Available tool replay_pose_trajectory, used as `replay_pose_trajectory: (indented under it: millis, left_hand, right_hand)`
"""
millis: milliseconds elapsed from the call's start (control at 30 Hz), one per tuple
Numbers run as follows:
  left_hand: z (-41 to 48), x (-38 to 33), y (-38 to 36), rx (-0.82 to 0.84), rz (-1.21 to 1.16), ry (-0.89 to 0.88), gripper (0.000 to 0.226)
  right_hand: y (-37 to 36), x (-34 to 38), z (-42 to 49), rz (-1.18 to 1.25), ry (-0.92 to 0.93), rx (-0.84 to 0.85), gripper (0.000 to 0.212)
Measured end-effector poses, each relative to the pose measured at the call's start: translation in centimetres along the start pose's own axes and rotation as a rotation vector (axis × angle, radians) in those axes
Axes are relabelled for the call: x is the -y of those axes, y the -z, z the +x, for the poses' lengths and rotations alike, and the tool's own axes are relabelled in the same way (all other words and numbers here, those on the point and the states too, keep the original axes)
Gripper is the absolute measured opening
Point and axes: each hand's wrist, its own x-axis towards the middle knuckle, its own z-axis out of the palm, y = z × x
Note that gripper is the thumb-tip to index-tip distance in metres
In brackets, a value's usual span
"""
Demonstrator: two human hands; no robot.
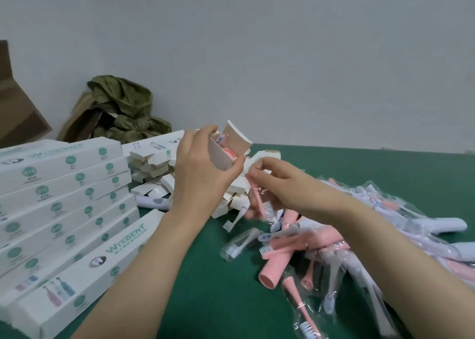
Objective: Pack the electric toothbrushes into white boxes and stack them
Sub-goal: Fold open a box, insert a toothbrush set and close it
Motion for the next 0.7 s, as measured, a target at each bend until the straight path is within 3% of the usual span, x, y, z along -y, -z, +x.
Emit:
replay_pose_trajectory:
  millis: [67, 133, 233, 333, 433, 700]
  left_hand:
    - [-0.1, 0.0, 0.0, 0.019, -0.012, -0.004, 0.069]
    - [-0.1, -0.1, 0.0, 0.045, -0.014, -0.027, 0.076]
    - [-0.1, -0.4, -0.2, 0.084, -0.009, -0.049, 0.064]
    - [-0.6, -0.8, -0.6, 0.117, -0.011, -0.093, 0.063]
    - [-1.0, -1.2, -0.7, 0.161, 0.003, -0.15, 0.062]
    - [-1.5, -1.6, -0.9, 0.244, 0.02, -0.223, 0.062]
  right_hand:
    - [0.3, 0.7, 0.0, 0.245, 0.004, 0.053, 0.017]
    - [0.9, 1.7, -0.2, 0.269, 0.073, 0.083, 0.023]
    - [1.1, 2.8, -0.6, 0.06, 0.149, -0.017, 0.024]
    - [0.6, 2.7, -0.4, -0.144, 0.174, -0.346, 0.018]
    - [1.0, 2.1, 0.0, -0.188, 0.203, -0.622, 0.02]
    - [1.0, 1.6, 0.0, -0.511, 0.242, -0.628, 0.008]
